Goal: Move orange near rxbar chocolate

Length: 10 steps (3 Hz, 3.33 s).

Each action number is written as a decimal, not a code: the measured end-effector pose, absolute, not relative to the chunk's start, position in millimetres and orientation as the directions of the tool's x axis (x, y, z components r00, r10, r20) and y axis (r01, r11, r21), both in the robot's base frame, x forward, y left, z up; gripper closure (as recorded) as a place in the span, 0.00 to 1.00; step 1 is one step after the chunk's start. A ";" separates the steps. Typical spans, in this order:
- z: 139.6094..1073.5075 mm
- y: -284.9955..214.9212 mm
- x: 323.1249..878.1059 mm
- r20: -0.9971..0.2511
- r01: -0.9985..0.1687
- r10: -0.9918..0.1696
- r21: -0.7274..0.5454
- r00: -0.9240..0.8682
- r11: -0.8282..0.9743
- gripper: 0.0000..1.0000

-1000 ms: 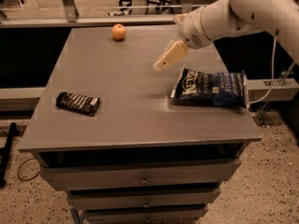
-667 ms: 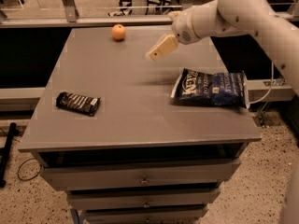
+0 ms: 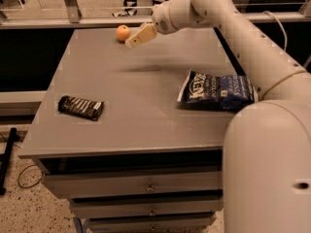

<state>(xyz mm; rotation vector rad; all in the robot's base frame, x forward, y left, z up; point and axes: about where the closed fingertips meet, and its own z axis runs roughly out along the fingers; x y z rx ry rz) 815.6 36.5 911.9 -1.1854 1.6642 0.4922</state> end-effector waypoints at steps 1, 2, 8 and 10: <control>904.6 72.3 838.2 -0.870 -0.861 -0.489 -0.201 -0.062 0.467 0.00; 890.3 94.0 856.1 -0.872 -0.837 -0.481 -0.195 -0.091 0.512 0.00; 840.4 106.6 924.5 -0.886 -0.761 -0.411 -0.110 -0.217 0.640 0.19; 847.8 94.8 922.7 -0.894 -0.750 -0.404 -0.130 -0.195 0.648 0.65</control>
Offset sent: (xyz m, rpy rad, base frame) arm 0.0651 0.0807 -0.0325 0.0044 0.0098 -0.1773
